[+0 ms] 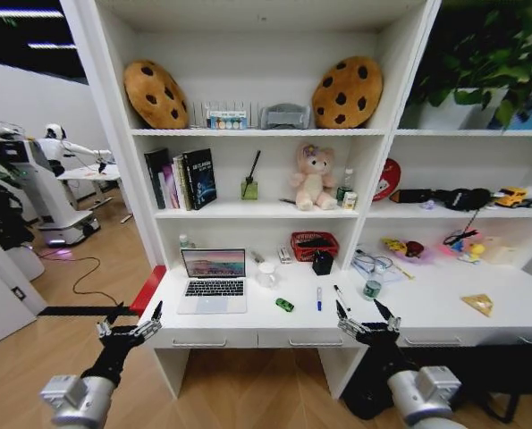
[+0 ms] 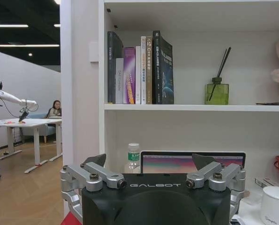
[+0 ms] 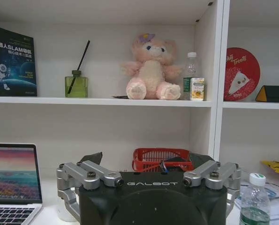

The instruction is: Organize the objects on the table.

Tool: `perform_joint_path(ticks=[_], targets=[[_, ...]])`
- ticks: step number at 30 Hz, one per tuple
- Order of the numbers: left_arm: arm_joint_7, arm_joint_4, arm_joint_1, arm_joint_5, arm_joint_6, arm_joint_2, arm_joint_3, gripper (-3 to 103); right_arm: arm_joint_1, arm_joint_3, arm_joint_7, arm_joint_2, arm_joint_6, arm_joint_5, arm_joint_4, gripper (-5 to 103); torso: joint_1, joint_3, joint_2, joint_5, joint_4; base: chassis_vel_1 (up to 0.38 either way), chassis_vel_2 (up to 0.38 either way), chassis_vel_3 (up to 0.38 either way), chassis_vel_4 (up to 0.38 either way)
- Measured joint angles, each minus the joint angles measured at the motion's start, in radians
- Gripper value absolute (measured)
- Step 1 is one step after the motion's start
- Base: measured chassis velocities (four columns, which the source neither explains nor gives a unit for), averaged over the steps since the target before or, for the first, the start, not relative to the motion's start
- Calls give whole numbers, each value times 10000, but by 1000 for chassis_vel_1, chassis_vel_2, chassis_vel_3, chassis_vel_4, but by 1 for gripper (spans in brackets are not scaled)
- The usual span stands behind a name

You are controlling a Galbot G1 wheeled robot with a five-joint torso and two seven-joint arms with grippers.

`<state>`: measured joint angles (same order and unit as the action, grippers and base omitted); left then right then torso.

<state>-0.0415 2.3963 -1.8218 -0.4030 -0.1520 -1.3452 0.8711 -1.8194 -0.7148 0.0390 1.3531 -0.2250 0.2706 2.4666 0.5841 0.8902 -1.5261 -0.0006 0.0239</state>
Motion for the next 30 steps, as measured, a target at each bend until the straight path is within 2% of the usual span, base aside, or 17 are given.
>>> perform_joint_path(ticks=[12,14,16,18,19,20,22,23,24,27,28,30], targets=[[-16,-56,99,141,59,-75,-103,100,61,11,42,-33,-15,-29,-108,100,9,3,4,9,-1,-168,176,169,-161],[-29,-75,101,181,83,-73,-112,103,70,6,45,-36,-14,-32,-128,100,7,3,3,9,-2,-46,100,44,-34],[-66,-198,123,426,230,0,-185,93,134,-23,70,-73,13,-41,-241,100,0,0,2,3,0,0,0,0,0],[-73,-221,135,475,249,80,-239,93,158,-33,75,-101,29,-41,-272,100,-7,-2,-2,8,0,0,0,0,0],[-74,-231,174,477,222,197,-300,88,190,-35,78,-135,30,-37,-306,100,-10,-3,-4,5,-2,51,-61,-38,40],[-73,-260,274,475,127,375,-368,77,253,-34,82,-185,31,-28,-377,100,-10,-2,-4,4,-1,51,-44,-47,44],[-45,-317,429,464,29,579,-446,77,316,-31,83,-227,37,-27,-459,100,-10,-3,-4,6,-1,26,-22,-24,22],[6,-364,556,455,-18,703,-498,72,352,-27,83,-251,39,-24,-503,100,-10,-3,-4,7,0,0,0,0,0],[6,-364,556,455,-18,703,-498,72,352,-27,83,-251,39,-24,-503,100,-10,-3,-4,7,0,0,0,0,0],[242,-629,1261,127,-454,1497,-639,56,653,-15,83,-432,27,106,-768,100,-3,0,-1,4,2,0,0,0,0],[242,-629,1261,127,-454,1497,-639,56,653,-15,83,-432,27,106,-768,100,-3,0,-1,4,2,0,0,0,0],[396,-706,1415,-204,-636,1795,-646,44,816,-15,83,-503,-15,175,-905,100,1,0,0,4,1,0,0,0,0]])
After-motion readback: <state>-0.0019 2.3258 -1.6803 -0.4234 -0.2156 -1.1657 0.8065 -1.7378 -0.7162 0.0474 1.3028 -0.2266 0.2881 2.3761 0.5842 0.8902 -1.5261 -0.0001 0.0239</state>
